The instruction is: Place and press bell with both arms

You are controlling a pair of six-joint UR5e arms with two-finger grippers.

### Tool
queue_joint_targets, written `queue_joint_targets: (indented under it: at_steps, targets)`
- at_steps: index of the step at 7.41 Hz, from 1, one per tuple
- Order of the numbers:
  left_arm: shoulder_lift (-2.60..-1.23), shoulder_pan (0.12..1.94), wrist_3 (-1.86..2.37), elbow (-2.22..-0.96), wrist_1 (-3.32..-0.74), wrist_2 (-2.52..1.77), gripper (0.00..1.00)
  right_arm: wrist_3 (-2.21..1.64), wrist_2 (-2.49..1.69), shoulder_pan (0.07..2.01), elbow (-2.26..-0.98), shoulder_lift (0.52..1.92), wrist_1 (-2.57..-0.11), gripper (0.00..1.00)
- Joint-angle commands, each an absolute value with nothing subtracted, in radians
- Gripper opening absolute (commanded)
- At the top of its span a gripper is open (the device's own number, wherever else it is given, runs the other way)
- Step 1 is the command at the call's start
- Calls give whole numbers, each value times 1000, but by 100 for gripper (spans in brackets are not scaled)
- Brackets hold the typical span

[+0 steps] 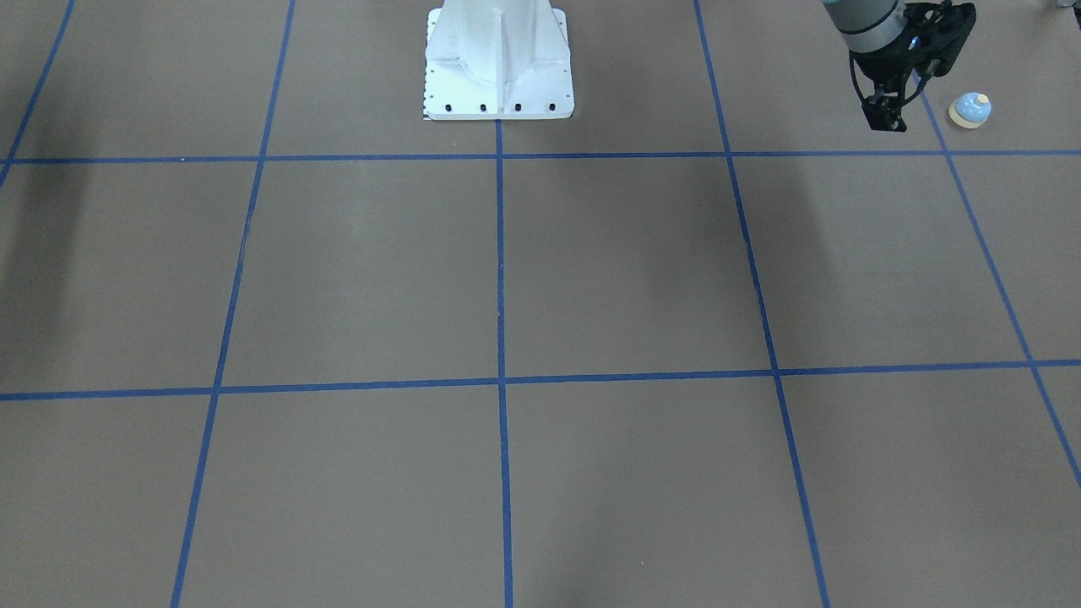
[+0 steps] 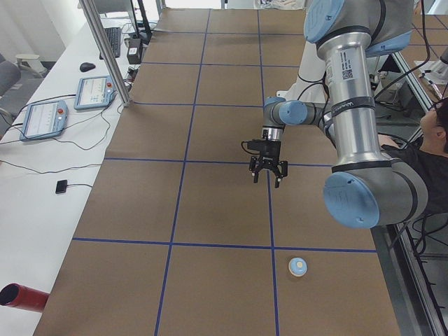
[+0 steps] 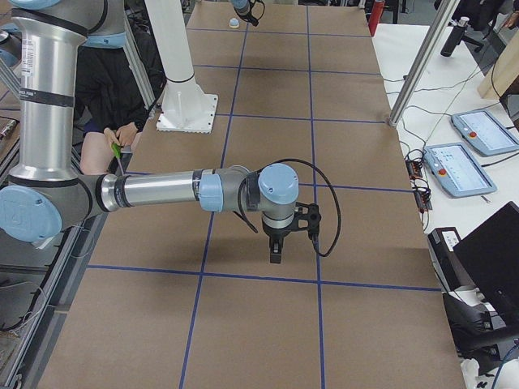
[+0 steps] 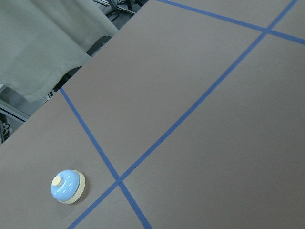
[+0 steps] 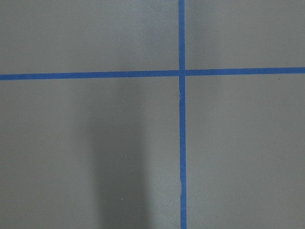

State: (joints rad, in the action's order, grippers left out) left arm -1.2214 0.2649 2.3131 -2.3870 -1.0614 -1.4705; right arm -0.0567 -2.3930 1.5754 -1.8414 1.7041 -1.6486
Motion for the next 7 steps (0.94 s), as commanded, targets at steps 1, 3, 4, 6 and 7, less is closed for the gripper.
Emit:
queue_joint_targets:
  at_steps: [1, 3, 4, 6, 7]
  targets:
    - [-1115, 100, 2651, -2349, -1071, -1450, 100, -57, -2393, 1575, -1853, 1700, -1649, 100]
    - [-1089, 72, 2854, -2208, -1206, -1447, 100, -57, -2393, 1575, -1861, 1698, -1649, 100]
    - [-1044, 46, 2926, -2141, -1297, -1447, 100, -57, -2393, 1575, -1871, 1698, -1649, 100]
    - [-977, 35, 3029, -2082, -1414, -1456, 100, -58, -2393, 1577, -1887, 1700, -1649, 100]
    - [-974, 34, 3052, -2069, -1411, -1462, 100, -60, -2393, 1577, -1896, 1700, -1649, 100]
